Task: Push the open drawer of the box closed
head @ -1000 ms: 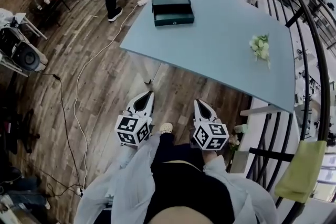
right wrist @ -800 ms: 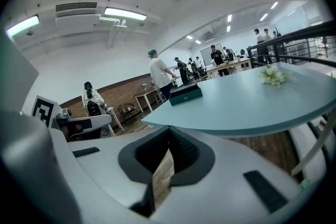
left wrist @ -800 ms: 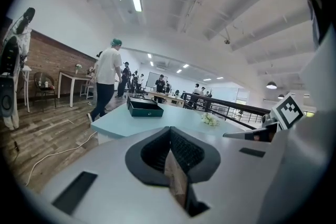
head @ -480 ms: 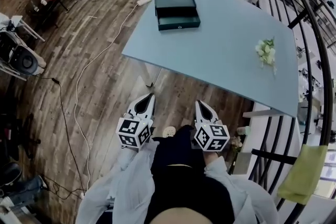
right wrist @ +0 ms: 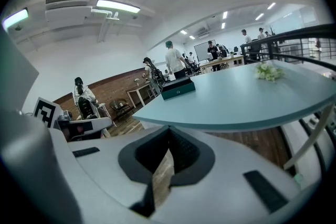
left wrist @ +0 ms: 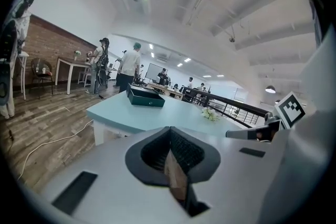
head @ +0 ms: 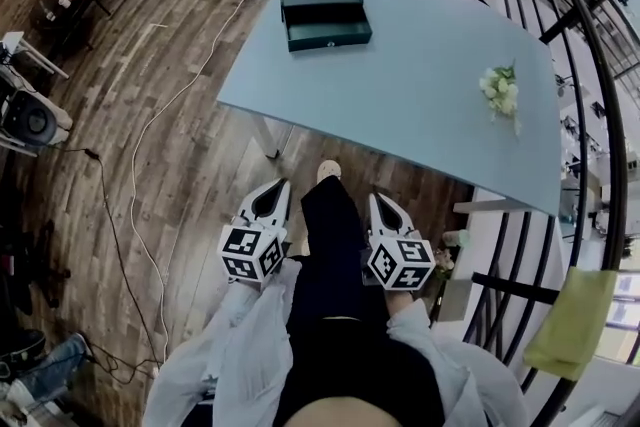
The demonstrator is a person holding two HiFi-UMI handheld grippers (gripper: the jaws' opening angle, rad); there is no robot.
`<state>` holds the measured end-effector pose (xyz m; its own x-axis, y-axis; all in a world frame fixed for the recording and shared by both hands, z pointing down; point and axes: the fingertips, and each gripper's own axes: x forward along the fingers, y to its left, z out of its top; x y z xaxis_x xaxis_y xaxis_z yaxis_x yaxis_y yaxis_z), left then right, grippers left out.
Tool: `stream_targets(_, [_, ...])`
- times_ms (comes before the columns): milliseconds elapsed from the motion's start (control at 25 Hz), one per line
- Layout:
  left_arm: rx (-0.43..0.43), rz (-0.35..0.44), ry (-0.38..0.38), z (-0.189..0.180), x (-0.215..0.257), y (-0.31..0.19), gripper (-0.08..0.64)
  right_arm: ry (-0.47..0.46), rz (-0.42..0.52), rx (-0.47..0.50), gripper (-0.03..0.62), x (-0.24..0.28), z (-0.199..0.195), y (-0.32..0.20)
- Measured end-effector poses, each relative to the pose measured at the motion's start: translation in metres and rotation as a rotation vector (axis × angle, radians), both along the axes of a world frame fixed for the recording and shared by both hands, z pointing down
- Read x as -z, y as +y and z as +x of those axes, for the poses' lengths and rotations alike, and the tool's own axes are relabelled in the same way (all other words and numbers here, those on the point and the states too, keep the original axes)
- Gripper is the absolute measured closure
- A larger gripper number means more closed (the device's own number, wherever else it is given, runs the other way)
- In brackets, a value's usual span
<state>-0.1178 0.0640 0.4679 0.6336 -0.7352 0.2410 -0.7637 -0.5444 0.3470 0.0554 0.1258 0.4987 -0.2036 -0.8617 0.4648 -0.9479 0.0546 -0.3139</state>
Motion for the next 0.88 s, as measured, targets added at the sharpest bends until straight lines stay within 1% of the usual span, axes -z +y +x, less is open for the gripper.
stream_targets(160, [-0.009,-0.006,-0.002,0.006,-0.003,-0.008,0.545,-0.008,-0.01,-0.005,0.584,-0.005,0.004,-0.006])
stream_targets(280, [-0.006,-0.003,-0.003,0.009,-0.001,-0.019,0.545,-0.013,-0.008,0.002,0.584,-0.003,0.007,-0.02])
stream_targets(400, [0.003,0.003,-0.004,0.009,0.002,-0.034,0.545,-0.019,0.005,0.015,0.584,0.001,0.005,-0.038])
stream_targets(880, [0.039,-0.001,-0.013,0.018,0.007,-0.106,0.545,-0.015,-0.001,0.08,0.584,0.008,0.011,-0.121])
